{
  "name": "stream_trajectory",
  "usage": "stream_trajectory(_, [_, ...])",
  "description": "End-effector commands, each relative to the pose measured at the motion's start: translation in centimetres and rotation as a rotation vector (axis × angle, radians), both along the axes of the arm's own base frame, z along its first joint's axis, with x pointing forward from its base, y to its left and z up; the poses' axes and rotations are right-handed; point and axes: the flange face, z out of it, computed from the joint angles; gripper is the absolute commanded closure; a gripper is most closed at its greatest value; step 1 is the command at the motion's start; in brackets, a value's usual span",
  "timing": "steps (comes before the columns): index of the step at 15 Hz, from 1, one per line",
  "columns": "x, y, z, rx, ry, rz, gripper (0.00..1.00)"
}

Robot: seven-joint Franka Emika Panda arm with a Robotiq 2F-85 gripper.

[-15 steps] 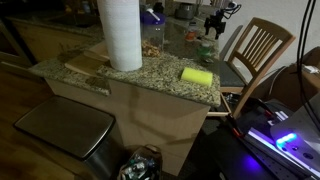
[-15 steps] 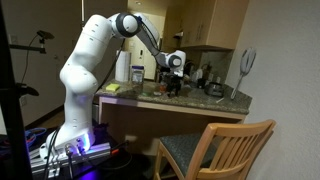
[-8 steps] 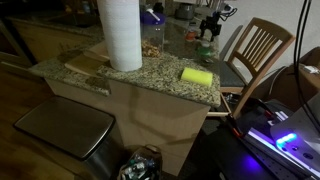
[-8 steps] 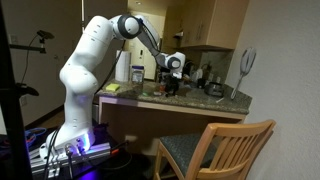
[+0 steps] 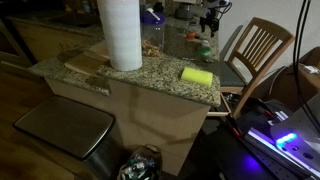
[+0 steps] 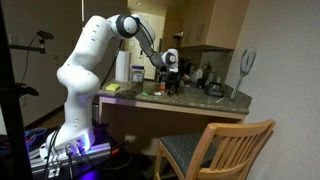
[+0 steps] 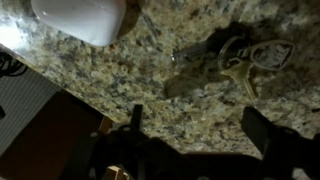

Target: Pick up the keys and put them in between the ear pods and the green object

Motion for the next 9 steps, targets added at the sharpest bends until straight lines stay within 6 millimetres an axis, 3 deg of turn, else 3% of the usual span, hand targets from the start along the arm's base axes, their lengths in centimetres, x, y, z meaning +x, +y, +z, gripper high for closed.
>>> stream_trajectory(1, [0.0, 0.3, 0.3, -0.009, -0.002, 0.008, 0.00])
stream_trajectory(9, [1.7, -1.0, 0.6, 0.138, -0.039, 0.003, 0.00])
